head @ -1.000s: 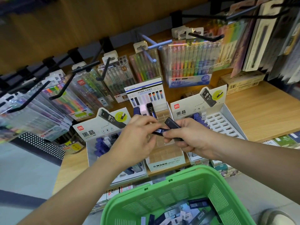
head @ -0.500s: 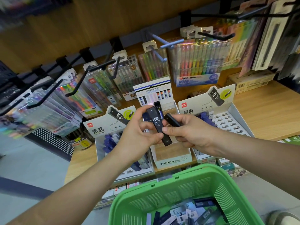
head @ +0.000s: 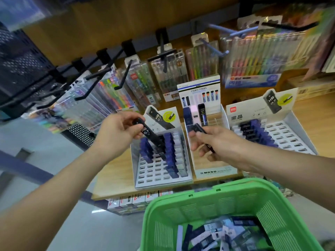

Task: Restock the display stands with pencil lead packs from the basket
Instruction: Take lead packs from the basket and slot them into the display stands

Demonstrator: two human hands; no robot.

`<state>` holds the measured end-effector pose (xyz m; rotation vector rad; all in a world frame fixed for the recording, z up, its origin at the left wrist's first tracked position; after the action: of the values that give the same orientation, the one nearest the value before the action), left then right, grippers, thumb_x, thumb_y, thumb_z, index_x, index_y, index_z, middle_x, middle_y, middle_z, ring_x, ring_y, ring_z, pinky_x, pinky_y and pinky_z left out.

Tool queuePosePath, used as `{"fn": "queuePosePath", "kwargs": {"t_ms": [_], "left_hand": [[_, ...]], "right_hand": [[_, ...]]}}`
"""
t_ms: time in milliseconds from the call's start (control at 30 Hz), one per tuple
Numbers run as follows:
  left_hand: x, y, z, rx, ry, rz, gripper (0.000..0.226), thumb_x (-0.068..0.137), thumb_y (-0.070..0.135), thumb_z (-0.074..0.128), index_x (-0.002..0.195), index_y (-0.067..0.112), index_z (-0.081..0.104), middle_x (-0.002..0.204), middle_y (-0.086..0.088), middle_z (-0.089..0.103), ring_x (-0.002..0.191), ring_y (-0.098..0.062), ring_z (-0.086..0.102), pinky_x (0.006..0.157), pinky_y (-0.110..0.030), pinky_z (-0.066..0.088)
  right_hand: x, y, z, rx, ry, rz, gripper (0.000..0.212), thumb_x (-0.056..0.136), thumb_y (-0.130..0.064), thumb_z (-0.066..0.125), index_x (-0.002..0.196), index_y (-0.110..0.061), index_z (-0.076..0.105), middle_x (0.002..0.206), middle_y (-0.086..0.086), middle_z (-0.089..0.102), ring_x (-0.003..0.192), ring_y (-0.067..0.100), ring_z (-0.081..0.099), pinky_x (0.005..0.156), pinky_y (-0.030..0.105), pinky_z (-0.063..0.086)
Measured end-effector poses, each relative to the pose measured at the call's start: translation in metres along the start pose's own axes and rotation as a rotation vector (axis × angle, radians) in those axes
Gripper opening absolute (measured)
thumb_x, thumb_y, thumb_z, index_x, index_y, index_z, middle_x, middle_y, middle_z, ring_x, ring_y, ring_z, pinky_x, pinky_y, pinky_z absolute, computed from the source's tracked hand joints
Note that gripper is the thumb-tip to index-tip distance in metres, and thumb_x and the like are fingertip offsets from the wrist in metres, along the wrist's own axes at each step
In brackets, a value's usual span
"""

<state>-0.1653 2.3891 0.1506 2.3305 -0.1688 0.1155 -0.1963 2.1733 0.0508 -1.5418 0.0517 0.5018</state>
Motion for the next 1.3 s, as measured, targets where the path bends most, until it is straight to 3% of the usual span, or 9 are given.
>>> {"fn": "queuePosePath", "kwargs": {"t_ms": [167,267,367,600,733,833,1000,1167,1300], "left_hand": [[-0.007,-0.054,0.007,0.239,-0.041,-0.039,0.023,0.087,0.006,0.067,0.083,0.028,0.064,0.082,-0.002,0.07,0.075,-0.018,0.069,0.079,-0.042,0.057],[-0.009,-0.069,0.024,0.265,-0.061,-0.046,0.02,0.085,0.012,0.07,0.085,0.031,0.065,0.084,0.005,0.07,0.079,-0.015,0.067,0.08,-0.038,0.056],[-0.006,-0.075,0.042,0.243,-0.071,-0.024,0.021,0.083,0.011,0.072,0.082,0.031,0.065,0.077,0.015,0.067,0.075,-0.001,0.065,0.075,-0.021,0.053],[-0.009,-0.077,0.07,0.35,-0.175,0.042,0.014,0.087,0.018,0.069,0.1,0.019,0.072,0.081,0.009,0.064,0.077,-0.009,0.061,0.077,-0.021,0.047],[-0.012,-0.066,0.073,0.405,-0.199,0.161,0.022,0.091,0.011,0.063,0.111,0.011,0.07,0.103,-0.002,0.068,0.093,-0.017,0.061,0.085,-0.023,0.046],[-0.011,-0.062,0.075,0.442,-0.188,0.185,0.029,0.093,0.008,0.058,0.121,0.011,0.065,0.105,-0.005,0.062,0.098,-0.021,0.057,0.087,-0.025,0.044],[-0.011,-0.062,0.075,0.375,-0.117,0.112,0.018,0.085,0.013,0.071,0.102,0.014,0.068,0.09,0.0,0.07,0.082,-0.015,0.065,0.079,-0.029,0.053],[-0.01,-0.049,0.073,0.457,-0.078,0.25,0.014,0.085,0.011,0.069,0.098,0.01,0.076,0.095,-0.003,0.068,0.093,-0.02,0.06,0.086,-0.033,0.049],[-0.01,-0.029,0.062,0.31,0.002,0.284,0.023,0.087,0.01,0.064,0.107,0.016,0.072,0.092,0.007,0.06,0.079,-0.006,0.055,0.078,-0.022,0.047]], "right_hand": [[0.003,0.015,0.005,0.023,0.016,0.052,0.02,0.104,-0.023,0.046,0.113,-0.015,0.062,0.08,0.005,0.052,0.056,0.012,0.056,0.047,0.022,0.048],[0.006,0.022,0.008,0.025,0.018,0.07,0.018,0.103,-0.017,0.046,0.115,-0.013,0.06,0.077,0.005,0.048,0.058,0.013,0.056,0.056,0.026,0.056],[0.008,0.026,0.009,0.028,0.016,0.049,0.017,0.103,-0.013,0.046,0.11,-0.016,0.061,0.071,0.006,0.053,0.059,0.012,0.061,0.06,0.029,0.06],[0.012,0.029,0.002,0.089,0.025,0.036,0.017,0.1,-0.01,0.052,0.109,-0.019,0.064,0.079,0.007,0.073,0.064,0.017,0.067,0.052,0.024,0.055],[0.013,0.03,0.003,0.101,0.042,0.035,0.016,0.099,-0.007,0.053,0.105,-0.013,0.066,0.077,0.008,0.066,0.058,0.014,0.063,0.05,0.025,0.055],[0.013,0.03,0.004,0.07,0.043,0.044,0.02,0.098,-0.001,0.053,0.11,-0.01,0.066,0.081,0.01,0.061,0.06,0.013,0.062,0.053,0.024,0.055],[0.011,0.028,0.005,0.072,0.051,0.022,0.022,0.095,0.004,0.056,0.113,-0.006,0.065,0.083,0.01,0.057,0.061,0.012,0.06,0.055,0.022,0.056],[0.011,0.025,0.001,0.075,0.075,0.0,0.022,0.088,0.005,0.065,0.105,-0.008,0.064,0.078,0.01,0.066,0.059,0.011,0.065,0.053,0.02,0.054],[0.011,0.02,-0.004,0.053,0.092,-0.036,0.021,0.084,0.003,0.07,0.098,-0.011,0.062,0.068,0.003,0.071,0.058,0.01,0.066,0.048,0.017,0.049]]}}
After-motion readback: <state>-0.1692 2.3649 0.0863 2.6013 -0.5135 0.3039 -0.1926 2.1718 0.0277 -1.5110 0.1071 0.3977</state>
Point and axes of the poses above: each hand's wrist, its own x-axis towards the middle knuckle, its own z-axis out of the palm, y = z × x, the point moved 8 cm from there along x, towards the middle knuckle
